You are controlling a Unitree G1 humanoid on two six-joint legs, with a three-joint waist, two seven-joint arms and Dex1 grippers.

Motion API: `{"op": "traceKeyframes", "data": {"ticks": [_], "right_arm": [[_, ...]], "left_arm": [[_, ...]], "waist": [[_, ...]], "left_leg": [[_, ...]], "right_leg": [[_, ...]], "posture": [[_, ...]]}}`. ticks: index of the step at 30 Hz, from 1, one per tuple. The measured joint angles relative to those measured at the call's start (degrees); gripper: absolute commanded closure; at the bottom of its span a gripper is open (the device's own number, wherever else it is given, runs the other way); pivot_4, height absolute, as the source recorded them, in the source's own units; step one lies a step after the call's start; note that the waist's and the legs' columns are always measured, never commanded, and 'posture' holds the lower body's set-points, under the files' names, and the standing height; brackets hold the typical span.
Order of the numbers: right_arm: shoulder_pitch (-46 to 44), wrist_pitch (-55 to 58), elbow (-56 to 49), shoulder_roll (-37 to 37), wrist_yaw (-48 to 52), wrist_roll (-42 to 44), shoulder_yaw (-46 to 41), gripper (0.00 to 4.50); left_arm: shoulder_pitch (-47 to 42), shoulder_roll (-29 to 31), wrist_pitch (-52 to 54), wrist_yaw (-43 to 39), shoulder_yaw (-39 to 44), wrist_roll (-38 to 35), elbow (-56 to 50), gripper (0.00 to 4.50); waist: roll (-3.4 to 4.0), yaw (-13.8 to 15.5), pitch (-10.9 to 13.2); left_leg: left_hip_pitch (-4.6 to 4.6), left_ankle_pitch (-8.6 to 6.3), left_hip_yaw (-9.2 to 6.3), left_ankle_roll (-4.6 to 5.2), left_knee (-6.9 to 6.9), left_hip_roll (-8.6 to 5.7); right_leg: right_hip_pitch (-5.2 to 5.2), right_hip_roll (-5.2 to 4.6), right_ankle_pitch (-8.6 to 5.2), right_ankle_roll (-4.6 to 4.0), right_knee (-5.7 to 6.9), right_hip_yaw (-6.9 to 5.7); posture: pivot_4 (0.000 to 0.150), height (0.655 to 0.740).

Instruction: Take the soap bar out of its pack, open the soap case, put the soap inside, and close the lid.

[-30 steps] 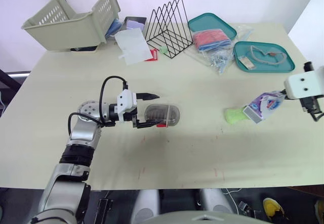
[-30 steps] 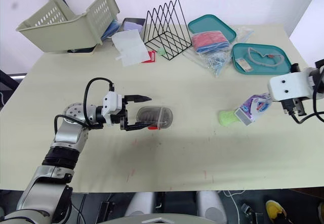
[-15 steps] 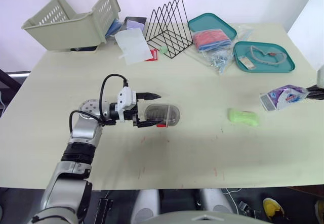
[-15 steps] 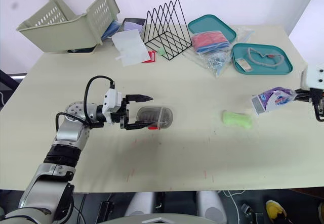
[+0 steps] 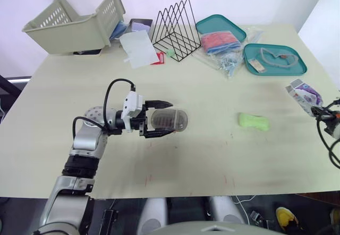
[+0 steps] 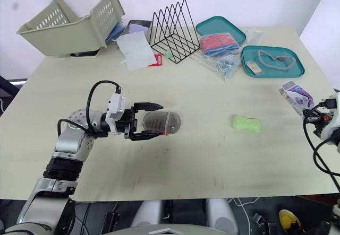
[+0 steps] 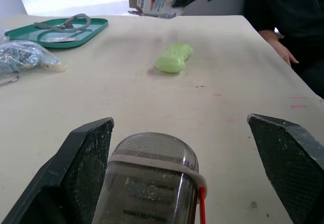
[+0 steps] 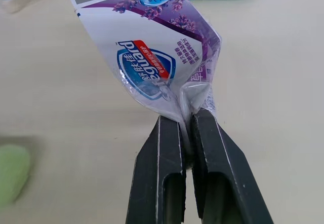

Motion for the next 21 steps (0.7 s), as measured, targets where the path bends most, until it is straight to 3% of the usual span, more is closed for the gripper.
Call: {"op": "traceKeyframes", "data": {"ticks": [4, 16, 19, 21], "right_arm": [[-0.9, 0.0, -0.3, 1.9, -5.2, 0.1, 0.4, 4.45], [-0.1, -1.2, 2.0, 2.6, -8.0, 3.5, 1.0, 4.45], [0.1, -1.2, 2.1, 2.6, -8.1, 4.3, 1.4, 3.59], [0.1, -1.3, 2.1, 2.6, -8.1, 4.6, 1.6, 2.73]], "left_arm": [[0.0, -1.3, 0.2, 1.0, 0.2, -1.0, 0.0, 0.0], [1.4, -1.1, 1.0, 2.0, 0.3, -1.2, -2.3, 0.0], [1.4, -1.0, 1.0, 2.2, 0.3, -1.1, -2.3, 0.0], [1.4, -1.0, 1.0, 2.3, 0.3, -1.1, -2.3, 0.0]], "waist": [[0.0, 0.2, 0.0], [0.0, 0.0, 0.0], [0.0, 0.0, 0.0], [0.0, 0.0, 0.0]], "left_leg": [[-0.09, -0.01, -0.04, 0.0, -0.04, 0.0], [-0.04, 0.0, -0.02, 0.01, -0.12, -0.01], [-0.04, -0.01, -0.03, 0.01, -0.13, -0.01], [-0.05, -0.01, -0.03, 0.01, -0.15, -0.01]], "right_leg": [[-0.01, 0.01, 0.0, -0.02, -0.06, -0.03], [-0.01, 0.01, -0.01, -0.01, -0.08, -0.01], [-0.01, 0.01, -0.01, -0.02, -0.09, -0.01], [-0.01, 0.01, -0.01, -0.02, -0.1, -0.01]], "posture": [[0.15, 0.74], [0.15, 0.74], [0.15, 0.74], [0.15, 0.74]]}}
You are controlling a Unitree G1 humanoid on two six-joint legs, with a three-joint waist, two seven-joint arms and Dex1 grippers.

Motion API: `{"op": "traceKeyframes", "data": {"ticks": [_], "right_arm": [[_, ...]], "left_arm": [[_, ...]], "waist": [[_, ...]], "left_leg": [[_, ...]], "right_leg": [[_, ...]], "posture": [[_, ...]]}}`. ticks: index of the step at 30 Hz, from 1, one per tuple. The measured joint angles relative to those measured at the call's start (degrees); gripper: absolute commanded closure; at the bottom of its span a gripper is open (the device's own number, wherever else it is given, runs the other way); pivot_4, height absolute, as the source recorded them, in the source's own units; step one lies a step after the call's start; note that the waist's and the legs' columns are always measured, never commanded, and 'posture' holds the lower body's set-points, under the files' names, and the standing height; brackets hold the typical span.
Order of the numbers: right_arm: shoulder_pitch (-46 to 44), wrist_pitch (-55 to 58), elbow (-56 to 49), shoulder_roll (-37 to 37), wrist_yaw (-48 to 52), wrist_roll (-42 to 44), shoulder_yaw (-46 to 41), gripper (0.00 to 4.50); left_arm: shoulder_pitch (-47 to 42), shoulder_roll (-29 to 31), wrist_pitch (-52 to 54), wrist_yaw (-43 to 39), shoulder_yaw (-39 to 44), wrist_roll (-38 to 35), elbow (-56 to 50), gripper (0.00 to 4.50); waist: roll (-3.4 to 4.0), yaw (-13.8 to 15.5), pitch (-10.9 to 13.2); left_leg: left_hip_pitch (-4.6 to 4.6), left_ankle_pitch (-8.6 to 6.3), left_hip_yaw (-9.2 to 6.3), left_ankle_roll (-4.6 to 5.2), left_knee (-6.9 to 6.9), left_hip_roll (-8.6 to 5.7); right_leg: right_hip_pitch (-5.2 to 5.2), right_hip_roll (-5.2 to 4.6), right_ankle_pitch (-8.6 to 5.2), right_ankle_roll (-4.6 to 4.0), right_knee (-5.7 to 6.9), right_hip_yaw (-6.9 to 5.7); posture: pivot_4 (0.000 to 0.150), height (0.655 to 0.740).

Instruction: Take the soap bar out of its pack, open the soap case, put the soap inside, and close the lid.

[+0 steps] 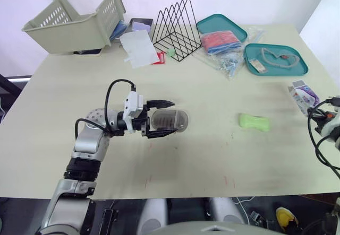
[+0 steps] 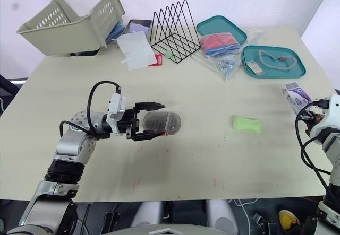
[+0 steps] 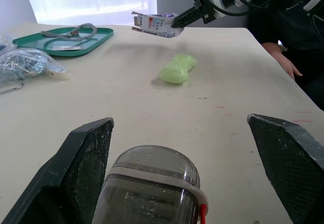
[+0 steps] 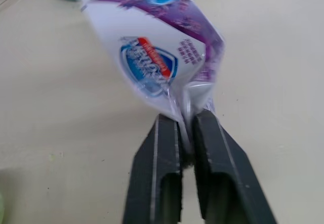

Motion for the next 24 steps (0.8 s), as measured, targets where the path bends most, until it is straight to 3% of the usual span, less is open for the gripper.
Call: {"op": "traceKeyframes", "data": {"ticks": [4, 6, 13, 17, 20, 24], "right_arm": [[0.4, -0.2, -0.1, -0.4, 0.2, 0.7, 1.0, 0.8], [0.8, -0.3, -0.2, -0.5, 0.4, 1.1, 1.3, 0.04], [2.7, -8.6, -2.4, -7.6, 5.5, 0.8, 4.2, 0.04], [-1.8, -18.0, -1.3, -8.3, 11.3, 3.8, 4.0, 0.04], [-0.5, -21.4, -2.8, -9.6, 20.1, 9.1, 4.5, 0.04], [8.0, -25.7, -6.3, -10.0, 34.5, 15.0, 8.3, 0.04]], "left_arm": [[0.0, 0.1, 0.0, 0.1, 0.0, 0.1, 0.0, 0.0], [0.0, 0.2, 0.0, 0.1, 0.0, 0.1, 0.0, 0.0], [-0.1, 0.5, -0.4, 0.1, 0.0, 1.2, 0.2, 0.0], [-1.1, 0.4, -1.4, 0.0, -0.1, 1.8, 1.3, 0.0], [-1.7, 0.7, -2.5, -0.3, -0.1, 2.4, 2.1, 0.0], [-3.8, 1.9, -4.3, -1.6, -0.5, 4.4, 5.6, 0.0]], "waist": [[0.0, 0.0, 0.0], [0.0, 0.0, 0.0], [0.01, 0.0, 0.0], [-0.01, -0.2, 0.0], [-0.01, 0.2, 0.0], [-0.04, 0.4, 0.0]], "left_leg": [[0.0, 0.0, 0.0, 0.0, 0.0, 0.0], [0.0, 0.0, 0.0, 0.0, 0.0, 0.0], [0.01, 0.0, 0.02, 0.0, 0.0, -0.01], [0.06, 0.0, 0.0, 0.0, 0.0, 0.01], [0.02, 0.0, -0.04, 0.0, -0.05, 0.01], [-0.12, -0.01, -0.12, 0.01, -0.06, -0.04]], "right_leg": [[0.0, 0.0, 0.0, 0.0, 0.0, 0.0], [0.0, 0.0, 0.0, 0.0, 0.0, 0.0], [0.0, -0.01, -0.1, 0.16, -0.02, 0.02], [0.01, 0.03, -0.09, 0.18, 0.0, 0.0], [0.01, 0.03, -0.04, 0.06, -0.02, -0.02], [0.01, -0.04, -0.02, 0.01, -0.14, -0.14]], "posture": [[0.15, 0.74], [0.15, 0.74], [0.15, 0.74], [0.15, 0.74], [0.15, 0.74], [0.15, 0.74]]}}
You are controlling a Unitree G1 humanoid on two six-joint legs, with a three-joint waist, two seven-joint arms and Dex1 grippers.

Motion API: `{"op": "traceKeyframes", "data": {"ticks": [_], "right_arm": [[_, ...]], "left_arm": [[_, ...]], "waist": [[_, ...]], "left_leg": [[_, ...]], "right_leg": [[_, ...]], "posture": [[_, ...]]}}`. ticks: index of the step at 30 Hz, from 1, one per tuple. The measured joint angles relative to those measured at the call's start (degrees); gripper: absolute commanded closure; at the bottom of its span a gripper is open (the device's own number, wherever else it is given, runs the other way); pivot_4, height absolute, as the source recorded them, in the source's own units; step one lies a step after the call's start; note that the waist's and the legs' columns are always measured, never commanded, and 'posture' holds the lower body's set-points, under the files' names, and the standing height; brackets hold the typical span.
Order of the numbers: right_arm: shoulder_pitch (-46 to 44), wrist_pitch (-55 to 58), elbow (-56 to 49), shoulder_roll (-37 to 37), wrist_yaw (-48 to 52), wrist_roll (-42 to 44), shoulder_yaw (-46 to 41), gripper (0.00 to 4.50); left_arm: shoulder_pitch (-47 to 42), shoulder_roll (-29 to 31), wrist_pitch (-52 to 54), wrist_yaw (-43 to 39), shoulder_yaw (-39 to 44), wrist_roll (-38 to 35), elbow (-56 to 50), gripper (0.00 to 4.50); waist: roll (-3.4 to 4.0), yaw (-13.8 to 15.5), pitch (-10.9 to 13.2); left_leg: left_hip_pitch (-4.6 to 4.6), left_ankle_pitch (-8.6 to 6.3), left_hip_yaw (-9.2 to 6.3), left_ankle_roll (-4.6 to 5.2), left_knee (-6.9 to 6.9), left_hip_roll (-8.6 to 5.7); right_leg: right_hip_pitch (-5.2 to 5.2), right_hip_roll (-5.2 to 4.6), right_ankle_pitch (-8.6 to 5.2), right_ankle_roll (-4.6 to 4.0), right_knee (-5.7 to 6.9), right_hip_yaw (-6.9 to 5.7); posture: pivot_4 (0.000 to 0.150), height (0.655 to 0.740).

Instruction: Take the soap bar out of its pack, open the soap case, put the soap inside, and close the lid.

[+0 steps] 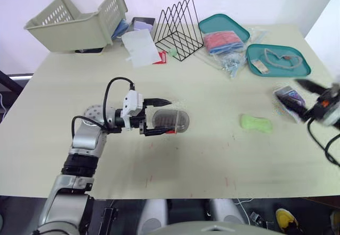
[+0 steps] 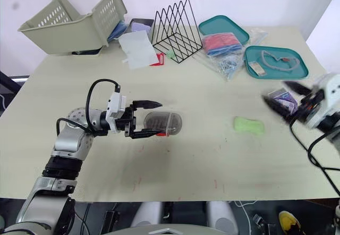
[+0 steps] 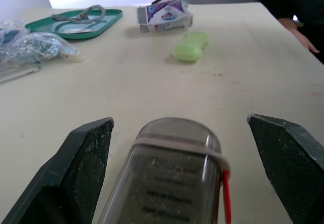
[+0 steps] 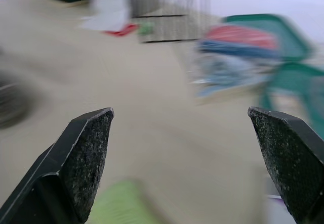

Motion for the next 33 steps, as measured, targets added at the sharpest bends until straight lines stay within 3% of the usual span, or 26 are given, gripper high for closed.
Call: {"op": "traceKeyframes", "data": {"ticks": [1, 5, 13, 20, 33], "right_arm": [[4.4, -3.8, 0.2, -0.3, 6.5, 0.4, 1.7, 0.04], [8.9, -11.9, 4.3, -0.3, 15.8, -1.0, 5.1, 0.04], [11.7, -25.7, 8.9, -0.4, 23.6, -4.6, 8.4, 0.04], [12.7, -31.8, 9.1, 0.0, 24.8, -5.4, 11.0, 0.04], [14.3, -32.9, 8.6, 0.0, 21.8, -6.4, 13.3, 0.04]], "left_arm": [[-1.6, 0.9, -1.2, -1.0, -0.2, 1.2, 2.1, 0.0], [-5.2, 2.5, -4.2, -3.1, -1.3, 4.2, 7.4, 0.0], [-9.9, 3.1, -9.2, -7.6, -4.8, 8.9, 15.6, 0.0], [-12.8, 3.0, -12.9, -8.6, -6.8, 11.5, 20.1, 0.0], [-14.9, 2.0, -16.3, -8.8, -8.0, 14.3, 25.6, 0.0]], "waist": [[-0.03, 0.2, 0.0], [-0.03, -0.2, 0.0], [-0.03, -0.4, 0.0], [-0.03, -0.2, 0.0], [-0.03, -0.2, 0.0]], "left_leg": [[-0.01, 0.0, -0.02, 0.0, 0.01, 0.0], [0.05, 0.0, 0.05, 0.0, 0.1, 0.0], [0.13, 0.01, 0.02, 0.0, 0.14, 0.07], [0.08, 0.01, 0.03, -0.01, 0.14, 0.04], [0.08, 0.01, 0.03, -0.01, 0.14, 0.04]], "right_leg": [[0.0, 0.0, -0.01, 0.01, -0.04, -0.02], [0.01, 0.01, -0.09, 0.17, 0.01, 0.01], [0.01, 0.12, -0.12, 0.21, 0.15, 0.03], [0.01, 0.07, -0.09, 0.17, 0.13, 0.04], [0.01, 0.08, -0.08, 0.13, 0.13, 0.04]], "posture": [[0.15, 0.74], [0.15, 0.74], [0.15, 0.74], [0.15, 0.74], [0.15, 0.74]]}}
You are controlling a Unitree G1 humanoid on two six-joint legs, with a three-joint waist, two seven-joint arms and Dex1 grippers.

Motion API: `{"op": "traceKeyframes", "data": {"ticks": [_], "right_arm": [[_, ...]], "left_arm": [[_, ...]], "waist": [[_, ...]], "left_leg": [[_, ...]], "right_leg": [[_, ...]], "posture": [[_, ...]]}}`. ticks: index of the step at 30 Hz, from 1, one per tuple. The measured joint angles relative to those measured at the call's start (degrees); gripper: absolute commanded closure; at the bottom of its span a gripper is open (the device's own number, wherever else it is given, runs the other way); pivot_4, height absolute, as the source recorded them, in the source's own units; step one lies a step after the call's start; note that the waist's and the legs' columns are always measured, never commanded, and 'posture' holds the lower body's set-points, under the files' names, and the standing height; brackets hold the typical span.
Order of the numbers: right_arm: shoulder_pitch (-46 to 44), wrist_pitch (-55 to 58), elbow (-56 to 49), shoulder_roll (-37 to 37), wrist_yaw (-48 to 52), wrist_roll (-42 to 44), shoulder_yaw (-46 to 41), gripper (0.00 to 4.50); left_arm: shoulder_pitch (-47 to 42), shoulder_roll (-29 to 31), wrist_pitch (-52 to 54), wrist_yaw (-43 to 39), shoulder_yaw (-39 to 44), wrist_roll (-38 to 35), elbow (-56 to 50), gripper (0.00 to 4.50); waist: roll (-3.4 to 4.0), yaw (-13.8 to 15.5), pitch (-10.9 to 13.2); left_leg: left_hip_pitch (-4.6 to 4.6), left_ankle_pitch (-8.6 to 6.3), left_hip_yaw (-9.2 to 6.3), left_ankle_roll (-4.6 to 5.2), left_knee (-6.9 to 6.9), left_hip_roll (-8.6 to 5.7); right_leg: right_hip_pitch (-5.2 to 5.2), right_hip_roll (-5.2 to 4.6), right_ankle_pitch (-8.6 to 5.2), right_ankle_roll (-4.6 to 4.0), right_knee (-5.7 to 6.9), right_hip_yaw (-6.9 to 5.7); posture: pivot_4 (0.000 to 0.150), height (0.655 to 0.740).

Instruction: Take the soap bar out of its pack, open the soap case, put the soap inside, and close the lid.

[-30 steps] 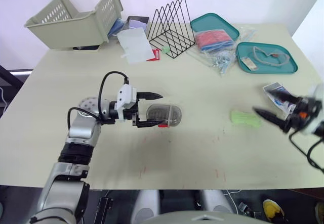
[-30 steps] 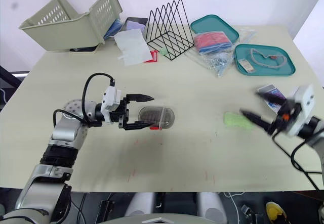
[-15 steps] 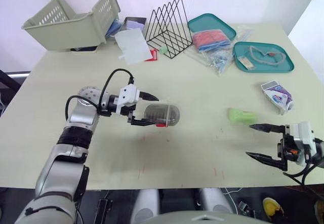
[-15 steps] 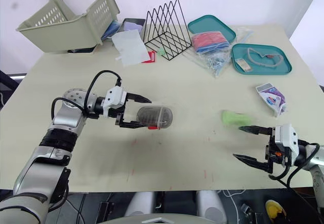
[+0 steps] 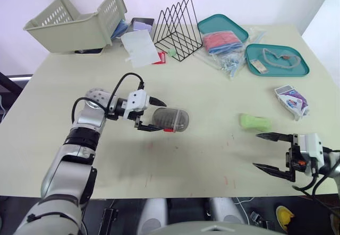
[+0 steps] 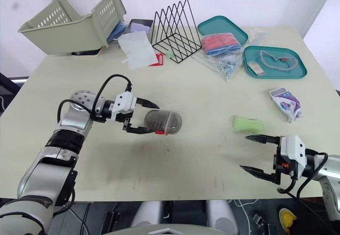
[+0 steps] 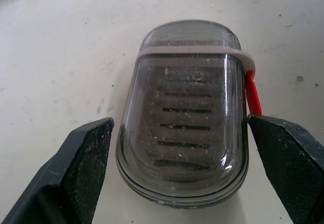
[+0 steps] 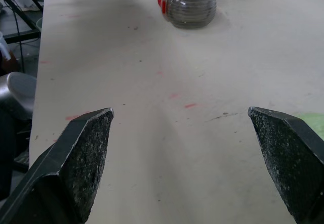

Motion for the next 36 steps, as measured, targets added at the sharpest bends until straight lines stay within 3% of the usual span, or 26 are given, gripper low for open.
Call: {"op": "traceKeyframes", "data": {"ticks": [31, 35, 36], "right_arm": [[0.0, -0.1, -1.0, -0.4, -2.3, -0.7, 2.2, 0.04], [0.1, 0.0, -1.0, -0.4, -2.4, -0.7, 2.2, 0.0], [0.1, 0.0, -1.0, -0.4, -2.4, -0.7, 2.2, 0.0]], "left_arm": [[0.5, -2.3, -1.3, -0.3, -1.1, 0.7, 0.5, 0.0], [0.4, -2.5, -1.3, -0.3, -1.1, 0.8, 0.5, 1.02], [0.4, -2.5, -1.4, -0.2, -1.1, 0.9, 0.6, 1.02]], "waist": [[0.0, 0.0, 0.0], [0.0, 0.0, 0.0], [0.0, 0.0, 0.0]], "left_leg": [[0.01, 0.0, -0.01, 0.0, 0.01, 0.0], [0.01, 0.0, -0.01, 0.0, 0.01, 0.0], [0.01, 0.0, -0.01, 0.0, 0.01, 0.0]], "right_leg": [[0.0, 0.0, 0.03, -0.03, 0.02, 0.0], [0.0, 0.01, 0.03, -0.03, 0.03, 0.0], [0.0, 0.0, 0.04, -0.05, 0.03, 0.0]], "posture": [[0.15, 0.74], [0.15, 0.74], [0.15, 0.74]]}}
